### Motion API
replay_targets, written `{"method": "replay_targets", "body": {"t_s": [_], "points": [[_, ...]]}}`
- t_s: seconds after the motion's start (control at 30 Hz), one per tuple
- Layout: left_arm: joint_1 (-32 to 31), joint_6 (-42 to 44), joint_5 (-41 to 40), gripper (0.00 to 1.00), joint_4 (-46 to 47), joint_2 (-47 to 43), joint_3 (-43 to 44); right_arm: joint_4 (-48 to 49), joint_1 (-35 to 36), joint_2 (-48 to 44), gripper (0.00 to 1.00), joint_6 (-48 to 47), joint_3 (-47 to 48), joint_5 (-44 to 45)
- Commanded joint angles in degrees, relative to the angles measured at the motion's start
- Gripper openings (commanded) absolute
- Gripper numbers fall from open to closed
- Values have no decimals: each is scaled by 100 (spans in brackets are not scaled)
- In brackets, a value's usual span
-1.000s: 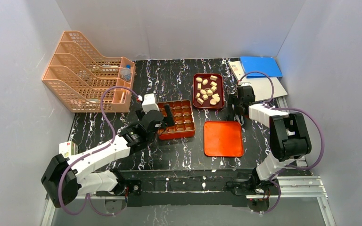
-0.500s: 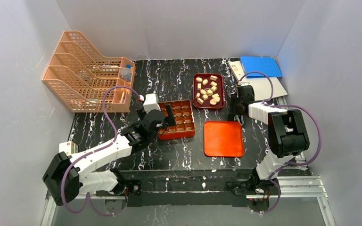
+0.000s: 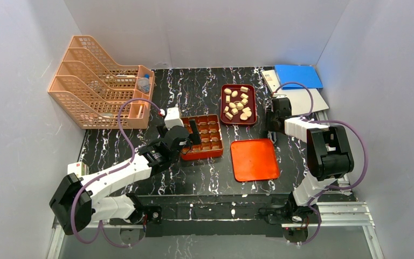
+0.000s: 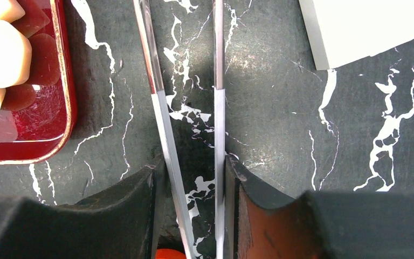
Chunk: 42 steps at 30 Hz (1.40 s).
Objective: Pack the chocolate
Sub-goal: Pick up the clamp at the center of the board.
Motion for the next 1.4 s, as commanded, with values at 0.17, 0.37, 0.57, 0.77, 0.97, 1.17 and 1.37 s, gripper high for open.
{"method": "replay_targets", "body": {"t_s": [0.17,0.37,0.57,0.77,0.97,1.17,1.37], "points": [[-8,-76,-227,98,55,-61,-67,109,-19,-122,44,134,210,25],[-3,-124,-181,99,38,-5,-26,-72,-20,-219,43,129,369,65],[-5,-180,-140,98,86,25,-5,-243,-13,-346,42,99,526,79],[-10,-214,-104,98,84,49,30,-387,-13,-537,40,98,550,62],[-3,-256,-77,98,48,-11,35,-511,-14,-767,39,115,568,-79],[-5,-321,-80,98,12,-108,-8,-644,-3,-966,38,168,555,-227],[-8,-374,-90,98,-52,-97,8,-836,43,-1225,37,161,558,-313]]}}
